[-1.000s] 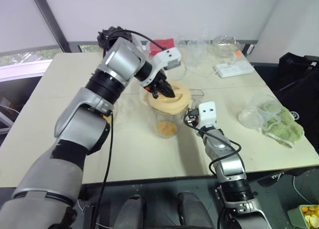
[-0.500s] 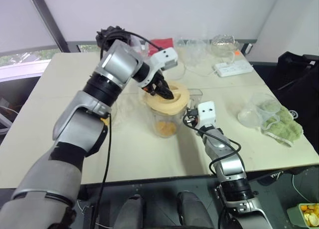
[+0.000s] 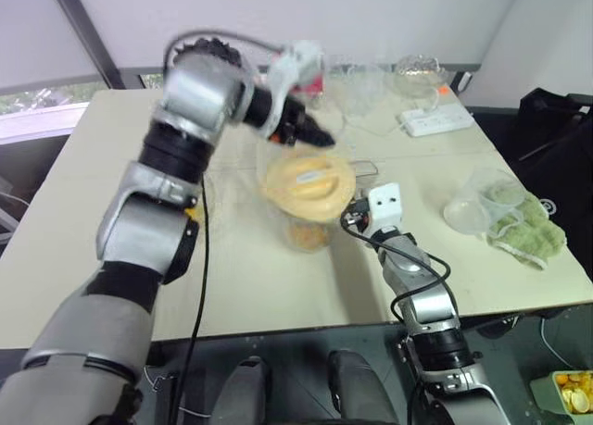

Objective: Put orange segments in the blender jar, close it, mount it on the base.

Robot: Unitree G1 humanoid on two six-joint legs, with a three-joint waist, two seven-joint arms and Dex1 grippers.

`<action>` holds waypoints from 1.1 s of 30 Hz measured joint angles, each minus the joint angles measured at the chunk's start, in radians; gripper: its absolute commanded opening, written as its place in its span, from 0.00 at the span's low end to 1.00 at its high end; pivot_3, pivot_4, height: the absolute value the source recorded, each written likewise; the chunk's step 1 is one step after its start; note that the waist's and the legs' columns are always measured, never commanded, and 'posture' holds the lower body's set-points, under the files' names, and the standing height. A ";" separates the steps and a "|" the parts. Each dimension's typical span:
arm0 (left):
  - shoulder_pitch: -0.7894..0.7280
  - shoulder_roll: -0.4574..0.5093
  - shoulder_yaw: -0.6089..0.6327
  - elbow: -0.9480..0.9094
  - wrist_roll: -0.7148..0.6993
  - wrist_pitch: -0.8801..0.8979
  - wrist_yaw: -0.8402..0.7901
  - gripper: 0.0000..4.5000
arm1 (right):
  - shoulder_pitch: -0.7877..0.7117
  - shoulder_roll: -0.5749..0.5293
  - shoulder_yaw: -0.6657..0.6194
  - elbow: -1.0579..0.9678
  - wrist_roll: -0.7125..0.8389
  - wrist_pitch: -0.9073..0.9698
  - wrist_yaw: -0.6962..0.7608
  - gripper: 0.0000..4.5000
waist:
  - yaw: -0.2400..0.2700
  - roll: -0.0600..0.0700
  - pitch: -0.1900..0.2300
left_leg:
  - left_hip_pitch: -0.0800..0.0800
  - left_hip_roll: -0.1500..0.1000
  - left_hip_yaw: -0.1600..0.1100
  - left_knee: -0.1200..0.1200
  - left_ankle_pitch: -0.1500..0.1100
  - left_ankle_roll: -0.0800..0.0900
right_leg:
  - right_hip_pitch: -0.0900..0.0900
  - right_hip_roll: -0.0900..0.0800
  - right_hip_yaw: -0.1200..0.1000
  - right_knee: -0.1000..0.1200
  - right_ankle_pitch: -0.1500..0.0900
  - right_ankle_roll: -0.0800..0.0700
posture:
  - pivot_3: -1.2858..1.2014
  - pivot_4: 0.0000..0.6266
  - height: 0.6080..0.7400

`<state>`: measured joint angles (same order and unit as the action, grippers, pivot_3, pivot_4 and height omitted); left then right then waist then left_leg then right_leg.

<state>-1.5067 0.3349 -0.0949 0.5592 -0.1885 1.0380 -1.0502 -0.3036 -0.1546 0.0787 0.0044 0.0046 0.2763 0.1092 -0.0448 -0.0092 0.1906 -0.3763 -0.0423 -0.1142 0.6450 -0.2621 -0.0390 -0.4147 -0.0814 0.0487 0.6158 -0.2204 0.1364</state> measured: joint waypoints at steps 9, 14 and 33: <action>0.112 0.070 0.192 -0.149 -0.084 -0.106 0.167 0.58 | 0.026 -0.002 0.007 -0.001 -0.002 -0.067 0.002 0.26 | -0.001 0.001 0.000 | 0.001 0.000 0.001 -0.005 0.002 -0.003 | -0.003 0.000 0.001 0.001 0.003 -0.005 | 0.52 0.24 1.00; 0.348 0.134 0.147 -0.309 -0.081 -0.242 0.141 0.58 | 0.049 -0.004 -0.012 -0.026 0.014 -0.066 0.015 0.26 | 0.003 0.000 0.001 | -0.004 0.000 0.001 -0.005 0.003 -0.006 | -0.007 0.000 0.002 0.001 0.004 -0.006 | 0.52 0.24 1.00; 0.600 0.176 0.146 -0.399 -0.082 -0.427 0.250 0.59 | 0.127 -0.100 -0.031 -0.111 0.010 0.003 0.098 0.83 | 0.002 0.000 0.001 | -0.009 0.000 0.001 -0.003 0.004 -0.006 | -0.012 0.000 0.001 0.001 0.005 -0.007 | 0.52 0.24 1.00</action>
<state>-0.9071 0.5104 0.0510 0.1602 -0.2703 0.6114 -0.8001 -0.1770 -0.2545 0.0473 -0.1064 0.0148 0.2792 0.2074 -0.0427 -0.0091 0.1913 -0.3851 -0.0419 -0.1129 0.6417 -0.2583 -0.0455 -0.4264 -0.0814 0.0498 0.6169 -0.2157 0.1293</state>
